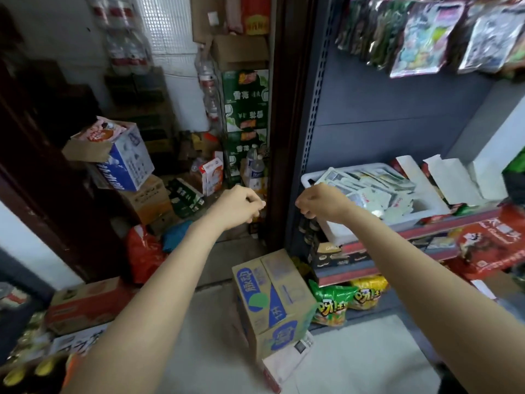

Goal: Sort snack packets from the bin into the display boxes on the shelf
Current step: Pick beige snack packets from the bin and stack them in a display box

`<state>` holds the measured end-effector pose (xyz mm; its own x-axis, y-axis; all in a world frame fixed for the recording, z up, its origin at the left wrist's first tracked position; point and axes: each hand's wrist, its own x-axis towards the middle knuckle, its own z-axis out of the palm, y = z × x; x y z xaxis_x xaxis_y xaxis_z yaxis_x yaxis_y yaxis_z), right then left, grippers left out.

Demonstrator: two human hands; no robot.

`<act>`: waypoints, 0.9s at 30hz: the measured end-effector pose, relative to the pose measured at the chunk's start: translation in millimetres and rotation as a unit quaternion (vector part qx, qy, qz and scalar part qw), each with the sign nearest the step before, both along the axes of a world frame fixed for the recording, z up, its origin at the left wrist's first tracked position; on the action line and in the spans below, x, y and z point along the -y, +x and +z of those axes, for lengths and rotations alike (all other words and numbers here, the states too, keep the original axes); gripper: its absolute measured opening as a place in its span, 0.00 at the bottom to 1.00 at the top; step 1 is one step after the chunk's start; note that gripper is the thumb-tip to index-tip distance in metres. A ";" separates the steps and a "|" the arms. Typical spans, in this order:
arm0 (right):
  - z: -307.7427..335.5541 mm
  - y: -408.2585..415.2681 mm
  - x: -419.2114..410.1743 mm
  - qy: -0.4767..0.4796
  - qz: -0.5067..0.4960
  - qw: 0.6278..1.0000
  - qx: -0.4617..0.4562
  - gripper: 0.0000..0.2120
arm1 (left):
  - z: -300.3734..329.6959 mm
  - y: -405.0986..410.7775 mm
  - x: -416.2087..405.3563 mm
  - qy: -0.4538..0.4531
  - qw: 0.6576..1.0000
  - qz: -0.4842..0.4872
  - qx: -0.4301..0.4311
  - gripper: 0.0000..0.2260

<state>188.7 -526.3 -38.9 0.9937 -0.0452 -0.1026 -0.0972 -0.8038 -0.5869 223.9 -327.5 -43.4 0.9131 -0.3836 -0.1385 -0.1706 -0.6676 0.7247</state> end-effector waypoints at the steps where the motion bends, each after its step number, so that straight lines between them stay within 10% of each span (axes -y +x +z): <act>1: -2.2 6.8 18.3 -0.003 0.003 1.000 0.003 0.10 | -2.3 4.8 19.5 -0.008 1.000 0.010 0.001 0.09; 15: -58.3 92.1 221.3 -0.042 0.002 0.999 -0.011 0.12 | -54.8 57.4 231.3 -0.021 0.994 0.107 -0.005 0.09; 27: -117.8 159.5 272.4 -0.215 0.171 0.958 -0.084 0.46 | -130.8 128.2 299.4 0.074 0.995 -0.033 -0.064 0.33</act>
<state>348.2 -798.7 -156.7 0.9288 0.2063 -0.3079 0.1511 -0.9693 -0.1939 352.0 -626.9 -174.3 0.8574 -0.4097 -0.3113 -0.1307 -0.7586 0.6383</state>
